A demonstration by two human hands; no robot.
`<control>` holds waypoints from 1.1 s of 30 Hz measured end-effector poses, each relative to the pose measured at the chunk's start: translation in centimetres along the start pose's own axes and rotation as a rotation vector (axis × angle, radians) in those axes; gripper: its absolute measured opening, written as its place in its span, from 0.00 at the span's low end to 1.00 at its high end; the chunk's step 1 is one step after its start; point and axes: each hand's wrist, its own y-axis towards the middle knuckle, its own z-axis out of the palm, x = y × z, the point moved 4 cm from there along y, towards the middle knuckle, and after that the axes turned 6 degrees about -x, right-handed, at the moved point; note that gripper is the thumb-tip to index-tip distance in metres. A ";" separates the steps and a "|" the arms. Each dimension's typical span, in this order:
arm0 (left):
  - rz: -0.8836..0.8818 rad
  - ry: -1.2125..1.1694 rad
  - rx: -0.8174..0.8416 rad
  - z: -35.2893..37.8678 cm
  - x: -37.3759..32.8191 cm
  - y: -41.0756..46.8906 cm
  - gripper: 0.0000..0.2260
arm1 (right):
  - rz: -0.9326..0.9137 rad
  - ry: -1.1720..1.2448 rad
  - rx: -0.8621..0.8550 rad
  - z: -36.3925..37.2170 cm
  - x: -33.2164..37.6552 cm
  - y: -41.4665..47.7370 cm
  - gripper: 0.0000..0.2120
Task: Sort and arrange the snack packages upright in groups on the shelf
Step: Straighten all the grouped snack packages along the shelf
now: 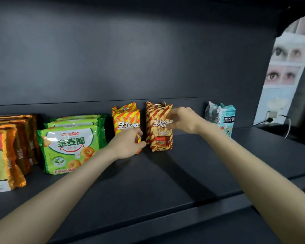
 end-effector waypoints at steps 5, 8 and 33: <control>0.143 -0.007 0.025 0.6 -5.7 2.0 0.22 | 0.097 -0.065 -0.059 -3.6 -5.0 -1.2 0.21; 0.212 0.008 -0.002 1.5 -9.1 3.6 0.22 | 0.143 -0.077 -0.072 -5.3 -8.7 -1.5 0.21; -0.093 -0.323 0.068 19.7 -22.4 17.7 0.42 | 0.041 0.125 0.067 -6.9 -34.8 3.4 0.39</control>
